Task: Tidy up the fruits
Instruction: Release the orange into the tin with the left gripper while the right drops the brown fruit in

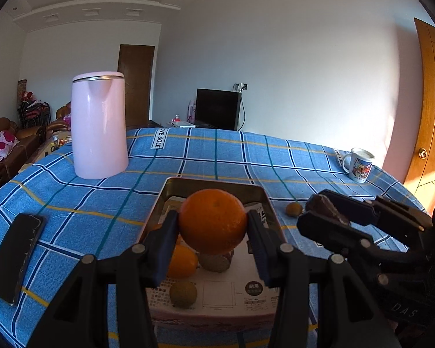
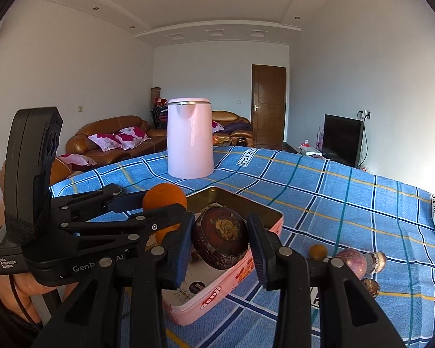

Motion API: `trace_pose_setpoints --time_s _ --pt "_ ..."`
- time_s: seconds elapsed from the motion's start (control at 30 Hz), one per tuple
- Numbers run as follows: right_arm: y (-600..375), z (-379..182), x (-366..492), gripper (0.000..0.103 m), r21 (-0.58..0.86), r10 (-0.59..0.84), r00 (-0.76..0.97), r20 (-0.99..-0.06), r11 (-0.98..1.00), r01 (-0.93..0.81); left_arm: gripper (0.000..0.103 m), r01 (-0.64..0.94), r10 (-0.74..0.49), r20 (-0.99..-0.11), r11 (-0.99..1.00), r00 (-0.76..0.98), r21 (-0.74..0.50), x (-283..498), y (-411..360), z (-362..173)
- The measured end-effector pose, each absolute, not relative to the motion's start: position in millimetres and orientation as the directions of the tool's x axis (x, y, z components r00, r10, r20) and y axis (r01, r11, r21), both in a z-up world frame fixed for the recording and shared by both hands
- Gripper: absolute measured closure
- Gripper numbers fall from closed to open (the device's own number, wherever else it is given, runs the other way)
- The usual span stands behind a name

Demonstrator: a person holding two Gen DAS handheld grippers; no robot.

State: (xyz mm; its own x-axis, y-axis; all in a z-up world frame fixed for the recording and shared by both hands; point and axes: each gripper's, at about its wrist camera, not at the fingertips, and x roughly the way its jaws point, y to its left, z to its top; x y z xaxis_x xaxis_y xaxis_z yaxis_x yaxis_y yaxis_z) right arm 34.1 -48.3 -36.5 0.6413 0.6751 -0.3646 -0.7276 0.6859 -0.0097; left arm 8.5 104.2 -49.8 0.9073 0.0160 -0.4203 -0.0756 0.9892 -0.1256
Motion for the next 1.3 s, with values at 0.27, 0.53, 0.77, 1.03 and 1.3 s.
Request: trace_pose_setpoints --time_s 0.27,0.53,0.77,1.03,1.3 --pt "-24 -53 46 0.064 -0.012 0.663 0.597 -0.452 0.665 -0.747 0.054 -0.101 0.035 -0.463 0.988 0.886 -0.118 11 115 -60" --pt "-15 -67 52 0.064 -0.004 0.642 0.561 -0.523 0.656 -0.755 0.054 -0.12 0.057 -0.504 0.988 0.862 -0.093 14 117 -68" --pt "-12 -71 55 0.064 0.008 0.641 0.536 -0.549 0.646 -0.763 0.053 -0.125 0.063 -0.532 0.989 0.845 -0.081 19 116 -75" --pt "-14 -71 53 0.063 0.018 0.65 0.529 -0.545 0.64 -0.768 0.052 -0.132 0.079 -0.524 0.989 0.848 -0.065 16 115 -74" --pt "-24 -65 51 0.049 0.017 0.646 0.555 -0.524 0.66 -0.751 0.023 -0.157 0.102 -0.482 0.985 0.87 -0.076 9 118 -62"
